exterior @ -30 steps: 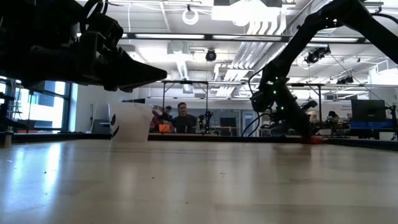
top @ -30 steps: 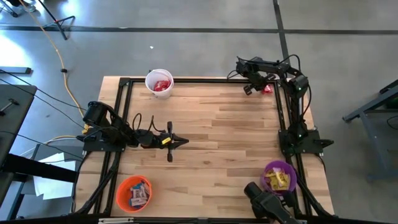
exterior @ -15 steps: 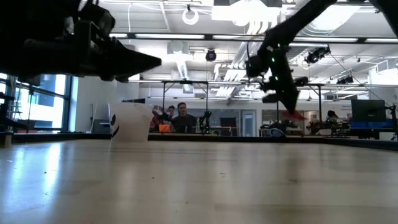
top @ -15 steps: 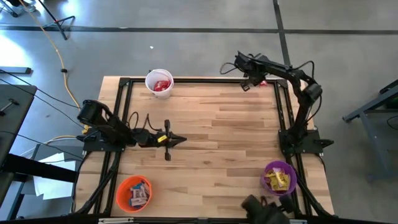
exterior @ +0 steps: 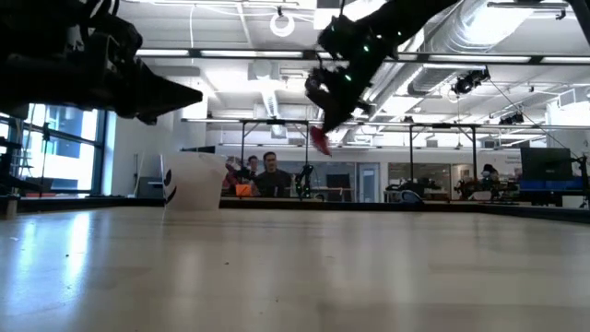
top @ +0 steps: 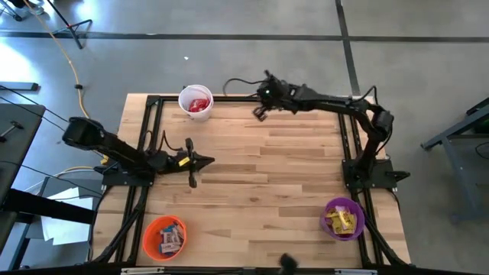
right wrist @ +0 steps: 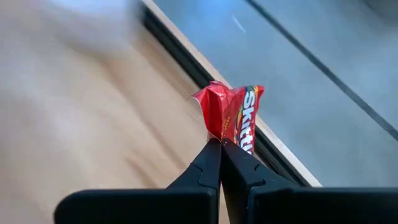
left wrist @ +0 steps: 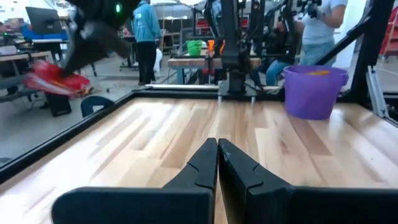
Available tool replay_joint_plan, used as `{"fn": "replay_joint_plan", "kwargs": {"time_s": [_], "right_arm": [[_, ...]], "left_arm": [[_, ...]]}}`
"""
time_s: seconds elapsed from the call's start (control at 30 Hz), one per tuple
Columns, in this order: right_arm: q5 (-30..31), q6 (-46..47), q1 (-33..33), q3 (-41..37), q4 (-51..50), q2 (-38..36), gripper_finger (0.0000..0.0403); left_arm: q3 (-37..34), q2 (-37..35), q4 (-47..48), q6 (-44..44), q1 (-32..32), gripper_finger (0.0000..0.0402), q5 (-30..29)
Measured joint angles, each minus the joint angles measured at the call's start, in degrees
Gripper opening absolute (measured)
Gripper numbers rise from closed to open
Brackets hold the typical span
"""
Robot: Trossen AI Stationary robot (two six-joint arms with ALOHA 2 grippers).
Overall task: Sort candy
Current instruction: Put the red candy into the white bucket
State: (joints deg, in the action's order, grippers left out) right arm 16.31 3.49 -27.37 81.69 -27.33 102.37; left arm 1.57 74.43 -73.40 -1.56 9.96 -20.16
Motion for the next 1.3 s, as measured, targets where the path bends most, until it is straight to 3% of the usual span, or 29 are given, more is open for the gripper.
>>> {"fn": "replay_joint_plan", "kwargs": {"time_s": [0.13, 0.4, 0.73, 1.03, 1.3], "right_arm": [[-6.2, -1.0, 4.2, 0.0, 13.7, 0.0, 0.0], [-6.4, -2.4, 9.4, 0.0, 29.2, 0.7, 0.0], [-7.6, -2.0, 8.8, 1.3, 50.5, 8.3, 0.0], [-7.8, -0.5, 7.9, 20.2, 49.7, 22.9, 0.0], [-7.6, 4.0, 5.6, 36.1, 40.3, 36.1, 0.0]], "left_arm": [[0.1, -1.5, 0.8, -0.7, 0.0, 0.0, -0.1], [0.1, -5.6, 0.7, -5.6, 0.0, 0.0, -3.1], [0.1, -12.4, 5.1, -7.7, 0.3, 0.0, -2.6], [0.1, -20.1, 11.0, -9.7, 0.3, 0.0, -2.7], [0.1, -26.1, 16.8, -9.7, 0.3, 0.0, -2.7]]}}
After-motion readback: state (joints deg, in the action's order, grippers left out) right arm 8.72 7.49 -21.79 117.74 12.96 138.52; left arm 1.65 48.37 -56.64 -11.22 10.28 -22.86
